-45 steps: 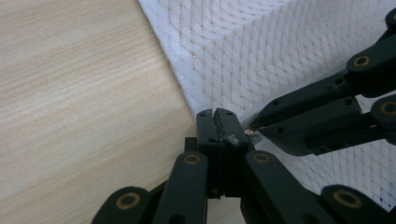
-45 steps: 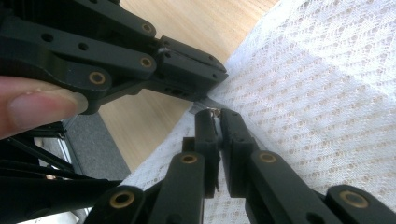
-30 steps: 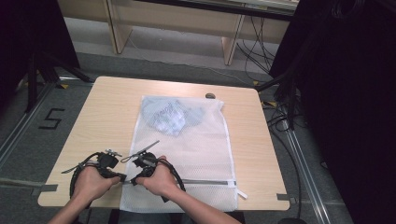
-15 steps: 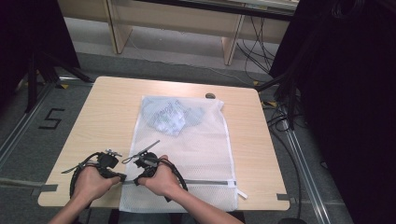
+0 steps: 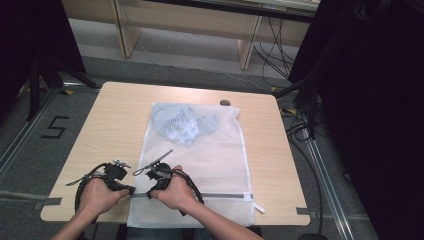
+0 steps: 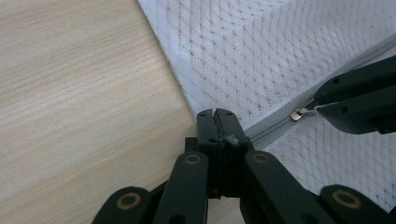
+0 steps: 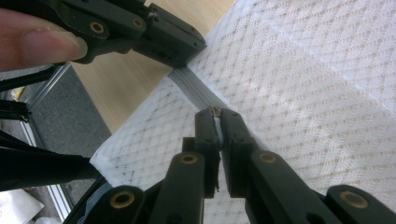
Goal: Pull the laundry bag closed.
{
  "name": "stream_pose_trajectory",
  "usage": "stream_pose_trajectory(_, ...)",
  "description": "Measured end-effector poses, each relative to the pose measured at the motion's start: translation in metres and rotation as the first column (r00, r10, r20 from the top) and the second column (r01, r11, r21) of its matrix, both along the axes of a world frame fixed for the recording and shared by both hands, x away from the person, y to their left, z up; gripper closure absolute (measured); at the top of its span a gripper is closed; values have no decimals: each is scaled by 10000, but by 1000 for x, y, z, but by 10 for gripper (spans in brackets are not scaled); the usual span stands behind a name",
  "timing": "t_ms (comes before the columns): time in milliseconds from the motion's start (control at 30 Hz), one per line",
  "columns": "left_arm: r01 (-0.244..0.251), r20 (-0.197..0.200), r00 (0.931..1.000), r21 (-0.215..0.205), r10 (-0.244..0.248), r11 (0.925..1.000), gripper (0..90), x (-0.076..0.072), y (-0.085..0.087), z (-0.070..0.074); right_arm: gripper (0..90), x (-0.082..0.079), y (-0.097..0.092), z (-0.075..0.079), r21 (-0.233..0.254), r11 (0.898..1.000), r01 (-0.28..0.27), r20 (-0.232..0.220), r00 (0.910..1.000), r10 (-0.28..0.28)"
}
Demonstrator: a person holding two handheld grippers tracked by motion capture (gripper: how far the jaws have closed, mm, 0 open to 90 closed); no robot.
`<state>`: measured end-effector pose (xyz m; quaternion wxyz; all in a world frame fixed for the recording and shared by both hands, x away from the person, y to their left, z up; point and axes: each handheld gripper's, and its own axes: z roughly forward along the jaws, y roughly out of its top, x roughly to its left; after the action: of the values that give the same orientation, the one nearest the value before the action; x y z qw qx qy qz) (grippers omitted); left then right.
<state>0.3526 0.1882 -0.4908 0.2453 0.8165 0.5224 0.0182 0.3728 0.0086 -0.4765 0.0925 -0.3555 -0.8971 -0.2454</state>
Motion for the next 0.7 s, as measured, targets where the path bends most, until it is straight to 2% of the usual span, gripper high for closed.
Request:
stream_pose_trajectory(100,-56,-52,10000,26,56,10000,893,0,0,0,871,-1,-1,1,-172,9997,167,-63,9998,-168)
stream_pose_trajectory(233,-45,-65,10000,-8,44,10000,894,0,0,0,871,0,-2,1,-90,10000,-24,59,10000,25)
stream_pose_trajectory(300,53,-17,10000,35,-53,10000,894,0,1,0,871,-1,-2,2,-168,9998,97,-14,10000,-98)
stream_pose_trajectory(367,40,-26,10000,36,-40,10000,894,0,1,0,871,1,-4,1,-97,9996,-248,303,9992,250)
stream_pose_trajectory(433,73,-10,10000,61,-73,10000,893,0,1,0,871,-2,-4,2,-117,9999,76,-14,10000,-76)
stream_pose_trajectory(533,66,-17,10000,42,-66,10000,894,0,1,0,871,-2,-5,3,-239,9996,164,-96,9998,-166)
stream_pose_trajectory(567,18,8,10000,48,-18,10000,894,0,1,0,871,-1,-6,2,-178,9998,-54,85,9999,56)
stream_pose_trajectory(600,18,8,10000,48,-18,10000,894,0,1,0,871,-1,-6,2,-178,9998,-54,85,9999,56)
stream_pose_trajectory(700,60,5,10000,10,-60,10000,894,1,1,0,871,-2,-8,4,-334,9994,134,-17,9999,-134)
